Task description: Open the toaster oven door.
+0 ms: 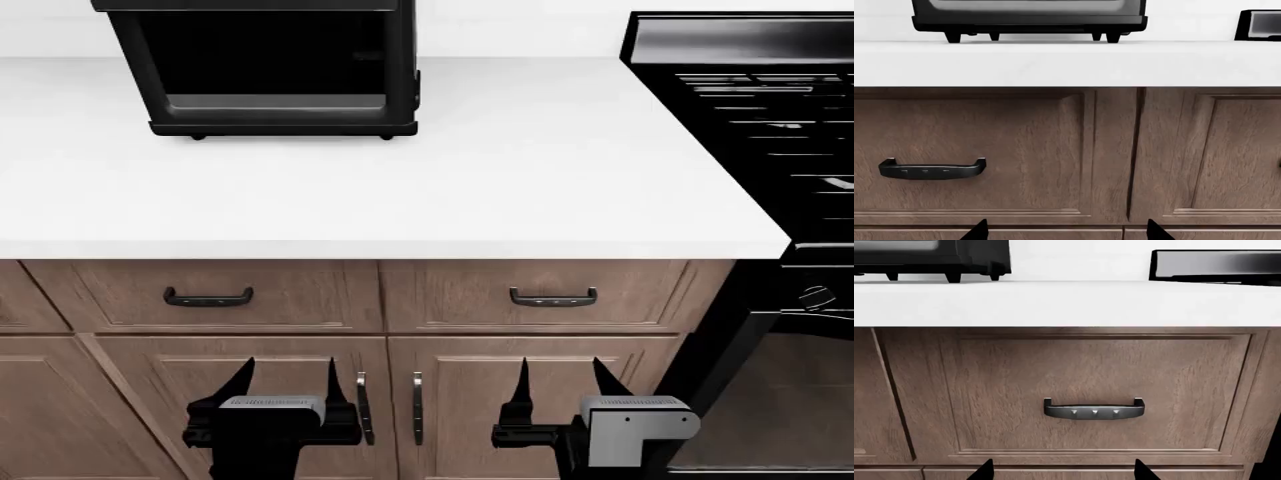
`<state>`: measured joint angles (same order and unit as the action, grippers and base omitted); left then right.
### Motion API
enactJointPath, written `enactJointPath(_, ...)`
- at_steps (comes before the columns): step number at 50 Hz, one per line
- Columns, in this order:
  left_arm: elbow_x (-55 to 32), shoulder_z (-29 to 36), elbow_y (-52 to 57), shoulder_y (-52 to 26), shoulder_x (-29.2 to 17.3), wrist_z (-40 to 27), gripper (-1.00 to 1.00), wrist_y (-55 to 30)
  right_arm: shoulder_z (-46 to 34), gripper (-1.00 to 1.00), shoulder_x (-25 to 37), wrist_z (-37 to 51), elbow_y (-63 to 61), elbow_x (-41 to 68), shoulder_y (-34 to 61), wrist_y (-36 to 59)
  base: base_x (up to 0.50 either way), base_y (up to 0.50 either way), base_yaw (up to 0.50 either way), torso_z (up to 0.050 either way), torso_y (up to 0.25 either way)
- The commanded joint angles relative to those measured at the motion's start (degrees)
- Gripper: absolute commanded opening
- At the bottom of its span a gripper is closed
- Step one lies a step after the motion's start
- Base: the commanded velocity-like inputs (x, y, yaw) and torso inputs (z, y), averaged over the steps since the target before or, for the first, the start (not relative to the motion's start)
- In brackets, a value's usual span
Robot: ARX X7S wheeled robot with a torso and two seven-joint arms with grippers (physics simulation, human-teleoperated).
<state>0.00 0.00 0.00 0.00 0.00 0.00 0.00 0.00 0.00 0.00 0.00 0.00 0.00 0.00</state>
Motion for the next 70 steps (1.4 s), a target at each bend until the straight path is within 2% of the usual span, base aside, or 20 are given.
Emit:
enactJointPath(1, -0.8, 1.16, 0.21, 0.27, -0.92, -1.02, 1.0, 0.04, -1.13, 1.0, 0.91, 1.07, -0.28, 0.92, -0.18, 0.15, 0.0, 0.0, 0.0, 0.0, 0.0)
enactJointPath(10, -3.93, 2.95, 1.06, 0.95, -2.52, -1.36, 1.0, -1.15, -3.15, 1.0, 2.47, 2.59, -1.02, 2.65, -0.85, 0.1, 0.0, 0.0, 0.0, 0.0, 0.0)
enactJointPath(19, -5.48, 3.59, 4.05, 0.74, -3.79, -2.47, 1.0, -4.48, -3.8, 1.0, 3.88, 3.79, -2.63, 3.43, -0.26, 1.64, 0.0, 0.0, 0.0, 0.05, 0.0)
enactJointPath(27, -7.17, 3.25, 11.59, -1.55, -6.15, -2.94, 1.0, -12.31, -3.98, 1.0, 5.59, 4.21, -6.05, 3.95, 3.0, 6.37, 0.0, 0.0, 0.0, 0.05, 0.0)
enactJointPath(45, -8.01, 4.49, 17.97, -17.08, -11.84, -1.51, 1.0, -29.2, -3.87, 1.0, 8.88, 2.93, -6.67, 6.17, 18.24, 18.06, 0.0, 0.0, 0.0, 0.05, 0.0)
enactJointPath(52, -9.66, 3.03, 17.49, -26.87, -12.75, -1.22, 1.0, -35.44, -3.19, 1.0, 9.96, 2.56, -4.59, 7.12, 25.49, 21.8, 0.0, 0.0, 0.0, 0.05, 0.0)
enactJointPath(58, -9.79, 2.72, 13.84, -34.21, -13.68, -0.82, 1.0, -37.46, -3.9, 1.0, 10.51, 2.25, -2.36, 6.84, 30.05, 23.11, 0.0, 0.0, 0.0, 0.05, 0.0)
enactJointPath(63, -10.04, 2.1, 11.45, -36.91, -13.89, -0.98, 1.0, -38.1, -4.58, 1.0, 10.78, 1.96, -0.44, 6.58, 32.41, 23.23, 0.0, 0.0, 0.0, 0.014, 0.0)
enactJointPath(70, -10.52, 1.88, 11.97, -36.62, -14.0, -1.12, 1.0, -38.66, -5.04, 1.0, 11.1, 1.65, -0.3, 6.88, 32.62, 23.73, 0.0, -0.1, 0.0, 0.0, 0.0)
